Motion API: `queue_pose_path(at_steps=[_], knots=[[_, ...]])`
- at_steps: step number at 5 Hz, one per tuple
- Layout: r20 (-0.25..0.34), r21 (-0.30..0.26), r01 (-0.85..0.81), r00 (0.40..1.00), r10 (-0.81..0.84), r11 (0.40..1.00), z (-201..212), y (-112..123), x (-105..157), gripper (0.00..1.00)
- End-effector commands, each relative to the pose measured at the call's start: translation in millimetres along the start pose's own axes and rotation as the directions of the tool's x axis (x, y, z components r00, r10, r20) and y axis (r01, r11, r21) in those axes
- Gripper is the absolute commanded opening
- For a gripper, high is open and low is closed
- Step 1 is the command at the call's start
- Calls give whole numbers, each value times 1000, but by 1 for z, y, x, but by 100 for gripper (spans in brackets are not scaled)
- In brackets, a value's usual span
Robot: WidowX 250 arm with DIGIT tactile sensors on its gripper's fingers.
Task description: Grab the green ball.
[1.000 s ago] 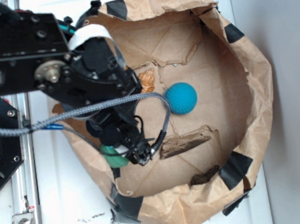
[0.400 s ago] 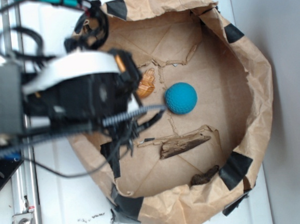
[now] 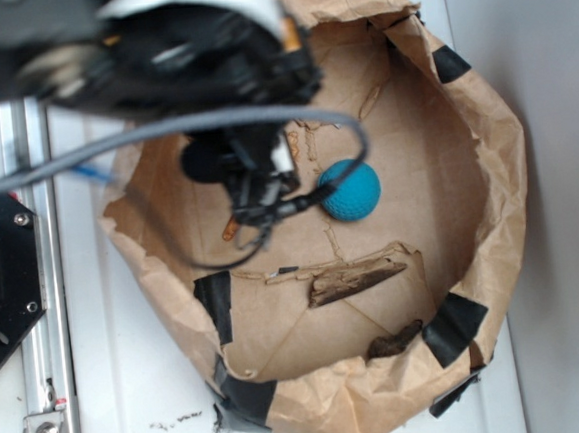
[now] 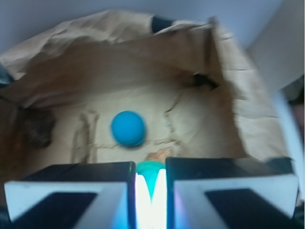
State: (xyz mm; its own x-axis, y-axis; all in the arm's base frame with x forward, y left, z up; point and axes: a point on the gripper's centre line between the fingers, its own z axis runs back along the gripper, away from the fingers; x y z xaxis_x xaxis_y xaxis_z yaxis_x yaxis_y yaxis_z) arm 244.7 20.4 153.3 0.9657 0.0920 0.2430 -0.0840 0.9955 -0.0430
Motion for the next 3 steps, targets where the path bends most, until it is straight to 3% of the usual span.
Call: queue_pose_path(at_steps=[1,2,3], knots=[[-110,-33,36,993,-40,999,10,-20,7,0],[-97,32,56,994,-53,998,3,-28,10,0],[-76,60,31,997,-26,998,4,-30,12,0]])
